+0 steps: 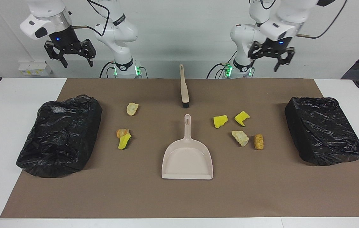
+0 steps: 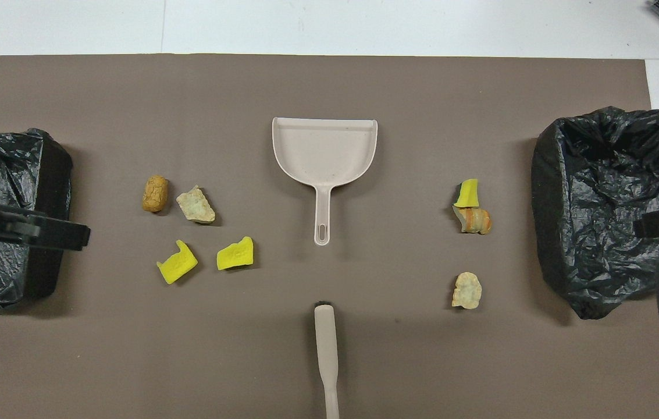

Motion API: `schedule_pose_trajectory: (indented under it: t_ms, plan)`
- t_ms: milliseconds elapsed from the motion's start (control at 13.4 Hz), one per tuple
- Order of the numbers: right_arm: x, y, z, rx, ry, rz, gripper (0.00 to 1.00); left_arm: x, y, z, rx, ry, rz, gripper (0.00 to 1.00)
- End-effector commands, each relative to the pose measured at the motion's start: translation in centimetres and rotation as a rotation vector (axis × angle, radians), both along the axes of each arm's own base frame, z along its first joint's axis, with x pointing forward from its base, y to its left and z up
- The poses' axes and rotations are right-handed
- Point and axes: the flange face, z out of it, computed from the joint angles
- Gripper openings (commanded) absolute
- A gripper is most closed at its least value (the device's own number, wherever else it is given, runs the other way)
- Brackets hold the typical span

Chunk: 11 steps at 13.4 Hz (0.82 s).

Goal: Sweep and dump trash in bin
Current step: 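Grasp the dustpan handle with the right gripper while the left gripper approaches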

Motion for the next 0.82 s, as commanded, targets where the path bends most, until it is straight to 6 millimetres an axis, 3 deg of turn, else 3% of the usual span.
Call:
schedule_pose_trajectory:
  t_ms: [0, 149, 224, 299, 673, 747]
  plan:
    - [0.3, 0.6, -1.3, 0.020, -0.003, 0.053, 1.00, -5.8, -3.9, -4.1, 0.002, -0.004, 0.033, 1.00]
    - [2.9, 1.9, -2.6, 0.029, 0.008, 0.064, 1.00, -8.6, -8.7, -8.0, 0.002, -0.013, 0.080, 1.00]
    - [3.9, 4.2, -3.1, 0.052, 0.012, 0.079, 1.00, -9.6, -10.2, -9.4, 0.000, -0.017, 0.111, 1.00]
    - [5.2, 4.9, -4.3, 0.070, 0.010, 0.030, 1.00, -10.9, -11.6, -10.4, 0.005, -0.013, 0.126, 1.00]
    - [9.1, 13.8, -9.9, 0.091, -0.025, 0.010, 1.00, -15.7, -16.3, -14.7, 0.006, -0.015, 0.191, 1.00]
    - [9.3, 16.5, -11.1, 0.120, -0.018, 0.010, 1.00, -16.5, -17.2, -15.5, 0.014, -0.009, 0.205, 1.00]
